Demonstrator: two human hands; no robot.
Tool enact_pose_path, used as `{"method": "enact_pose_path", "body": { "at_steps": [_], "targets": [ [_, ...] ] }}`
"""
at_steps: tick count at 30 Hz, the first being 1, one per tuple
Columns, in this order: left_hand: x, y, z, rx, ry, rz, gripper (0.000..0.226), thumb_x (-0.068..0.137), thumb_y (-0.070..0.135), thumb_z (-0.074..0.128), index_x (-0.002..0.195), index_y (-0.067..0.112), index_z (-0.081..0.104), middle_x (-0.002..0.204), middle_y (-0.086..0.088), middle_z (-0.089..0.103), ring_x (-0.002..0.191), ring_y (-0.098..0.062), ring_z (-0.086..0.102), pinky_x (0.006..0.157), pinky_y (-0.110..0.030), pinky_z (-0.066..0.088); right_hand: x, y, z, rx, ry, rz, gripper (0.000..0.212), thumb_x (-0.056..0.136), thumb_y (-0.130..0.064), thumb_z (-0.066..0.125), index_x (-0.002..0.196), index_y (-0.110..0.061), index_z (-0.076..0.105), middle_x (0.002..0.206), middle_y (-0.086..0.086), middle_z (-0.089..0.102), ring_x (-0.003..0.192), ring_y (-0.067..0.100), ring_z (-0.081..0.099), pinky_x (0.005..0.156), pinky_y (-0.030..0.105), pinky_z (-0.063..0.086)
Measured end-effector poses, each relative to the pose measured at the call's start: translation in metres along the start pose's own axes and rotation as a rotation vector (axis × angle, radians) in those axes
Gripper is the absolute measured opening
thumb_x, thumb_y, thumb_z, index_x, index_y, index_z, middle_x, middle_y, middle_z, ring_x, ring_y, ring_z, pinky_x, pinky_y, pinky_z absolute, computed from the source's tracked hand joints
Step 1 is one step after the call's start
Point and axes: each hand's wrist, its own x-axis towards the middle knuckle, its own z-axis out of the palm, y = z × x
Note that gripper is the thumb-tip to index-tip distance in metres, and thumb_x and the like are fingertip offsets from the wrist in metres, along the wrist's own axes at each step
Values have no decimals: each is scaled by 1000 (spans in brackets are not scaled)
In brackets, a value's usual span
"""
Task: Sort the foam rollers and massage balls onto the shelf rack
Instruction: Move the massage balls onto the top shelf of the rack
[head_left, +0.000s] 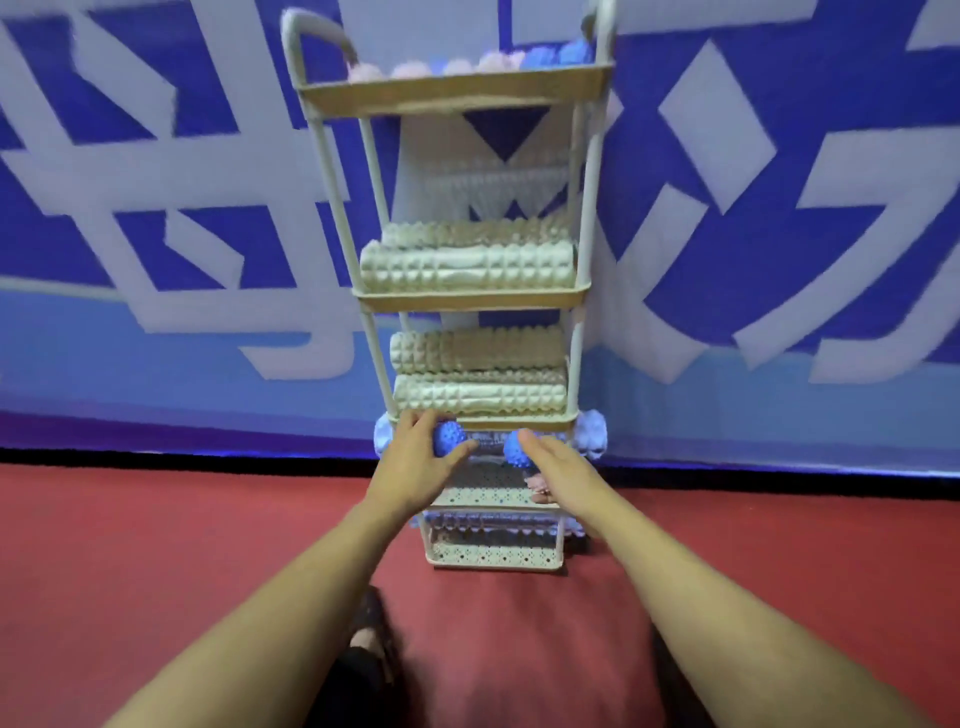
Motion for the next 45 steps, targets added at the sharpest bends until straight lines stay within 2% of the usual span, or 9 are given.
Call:
{"method": "enact_pose_path", "body": {
  "at_steps": [2,8,11,15,22,26,32,35,45],
  "targets": [
    [3,33,-36,4,53,51,47,85,57,68,122,29,59,115,1,49,108,-18,57,98,-39,47,-11,-46,-22,-20,23,-94,56,100,-56,46,108,-3,65,92,5,61,86,18,57,87,48,52],
    [0,114,-127,-33,216,180,46,87,56,67,123,30,57,115,4,47,101,-15,58,90,-33,49,-46,-157,-75,-204,143,-357,54,90,-72,42,78,-19,47,71,0,40,61,15,38,62,33,33],
    [0,144,-163,-30,276,213,50,87,54,69,127,28,56,117,2,49,103,-16,57,89,-31,47,-54,-196,-95,-307,215,-410,54,90,-75,38,83,-23,50,79,0,48,74,18,47,67,34,37],
    [9,173,-199,-94,349,207,58,83,55,73,131,28,53,123,4,56,106,-16,61,93,-41,53,-61,-235,-119,-359,307,-446,46,96,-66,41,112,-24,54,118,8,58,111,31,52,94,45,44],
    [73,200,-241,-203,409,183,49,86,38,77,127,19,58,117,3,64,98,-15,65,81,-25,50,-36,-312,-158,-458,350,-589,48,100,-57,42,133,-22,49,129,10,53,122,32,42,91,36,34],
    [130,208,-261,-157,448,211,51,87,38,75,131,17,59,123,-2,61,107,-17,63,93,-33,54,-2,-359,-167,-476,327,-623,52,98,-62,42,129,-21,48,123,10,57,124,32,47,94,43,43],
    [200,220,-271,-19,372,173,48,89,54,65,124,22,61,110,6,67,96,-13,64,81,-31,54,59,-400,-156,-517,279,-630,50,101,-61,35,125,-19,47,108,2,69,95,21,57,74,34,25],
    [224,210,-270,33,289,113,43,86,61,59,108,24,63,97,6,72,86,-14,68,80,-36,57,88,-407,-147,-480,198,-628,48,100,-63,37,117,-19,47,99,3,72,84,23,61,68,33,38],
    [253,176,-258,162,170,55,46,90,66,48,109,24,54,97,4,69,87,-17,67,85,-43,55,137,-404,-144,-732,229,-553,55,95,-63,49,120,-14,48,106,8,64,94,29,60,72,37,42]
  ]
}}
